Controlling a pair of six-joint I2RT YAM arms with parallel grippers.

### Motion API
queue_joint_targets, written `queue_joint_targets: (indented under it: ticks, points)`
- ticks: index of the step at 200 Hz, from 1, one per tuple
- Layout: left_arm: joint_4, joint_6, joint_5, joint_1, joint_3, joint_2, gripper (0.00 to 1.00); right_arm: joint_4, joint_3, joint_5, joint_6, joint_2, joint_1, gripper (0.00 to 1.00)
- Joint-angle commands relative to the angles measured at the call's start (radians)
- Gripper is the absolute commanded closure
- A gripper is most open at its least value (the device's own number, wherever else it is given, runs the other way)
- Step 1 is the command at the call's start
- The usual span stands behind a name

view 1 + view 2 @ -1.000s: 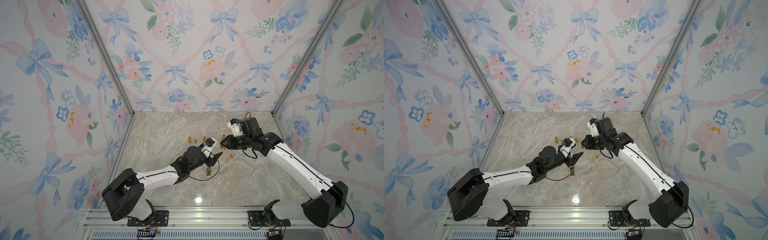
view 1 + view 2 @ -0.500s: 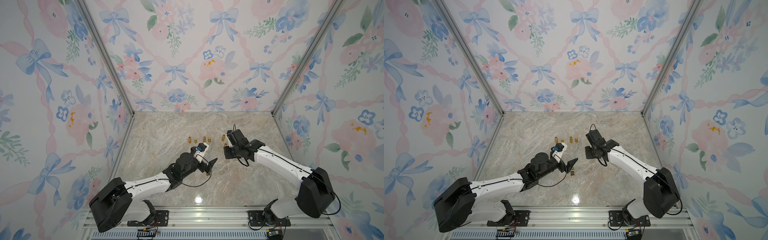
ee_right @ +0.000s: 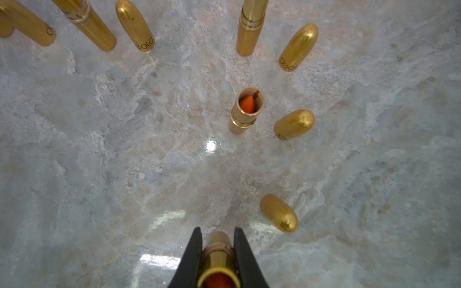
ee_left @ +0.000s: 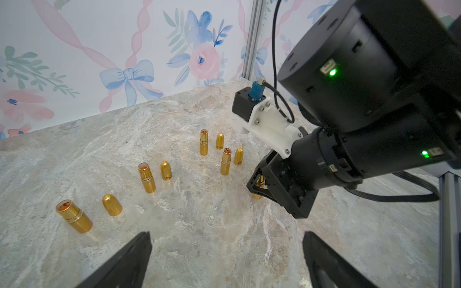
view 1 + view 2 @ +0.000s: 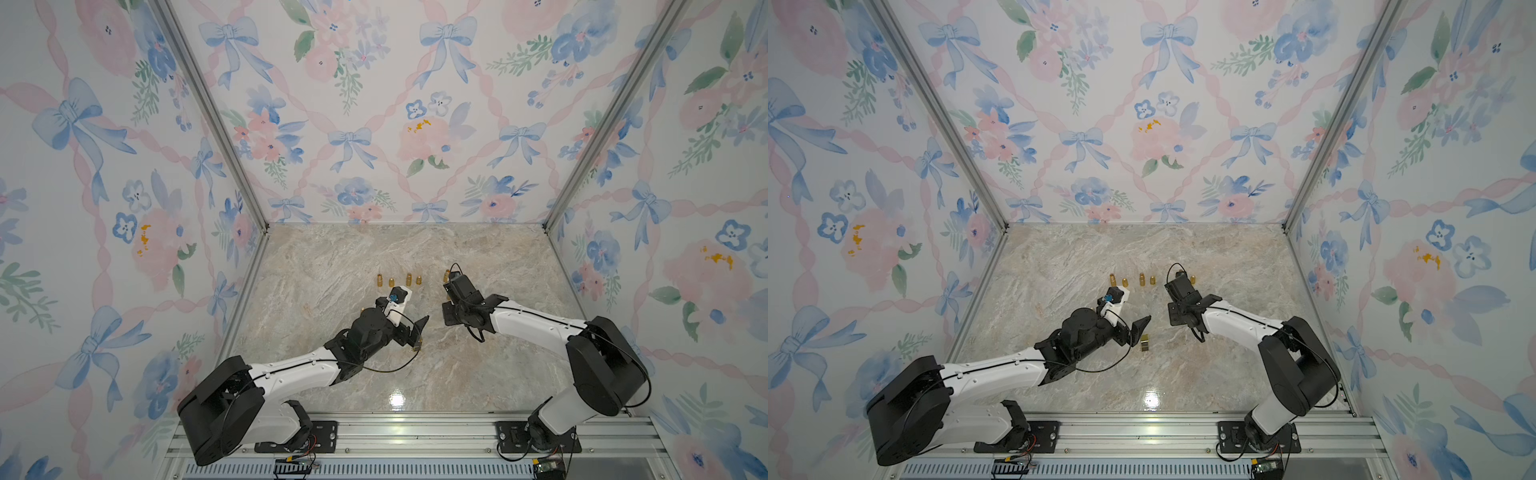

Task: Open the lipstick cap
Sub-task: Place the lipstick at the center of the board.

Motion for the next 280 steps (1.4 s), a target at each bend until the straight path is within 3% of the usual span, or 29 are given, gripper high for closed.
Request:
queue_joint_targets:
  ticks: [1,161,248,280]
  points:
    - [-0.004,-0.022,-0.018,-0.002,-0.013,0.005,0.02,0.078,-0.021,0.025,0.018,0.030,0.001,0.84]
    - [-0.006,-0.009,-0.039,-0.001,0.005,0.025,0.02,0.175,-0.089,0.016,0.013,0.077,-0.007,0.83]
    - [-0.007,-0.002,-0.057,-0.001,-0.004,-0.002,0.02,0.098,-0.013,0.013,-0.006,0.050,0.005,0.62]
    - [-0.008,0.005,-0.074,0.000,-0.019,-0.034,0.02,0.029,0.029,0.017,-0.007,-0.037,0.004,0.54]
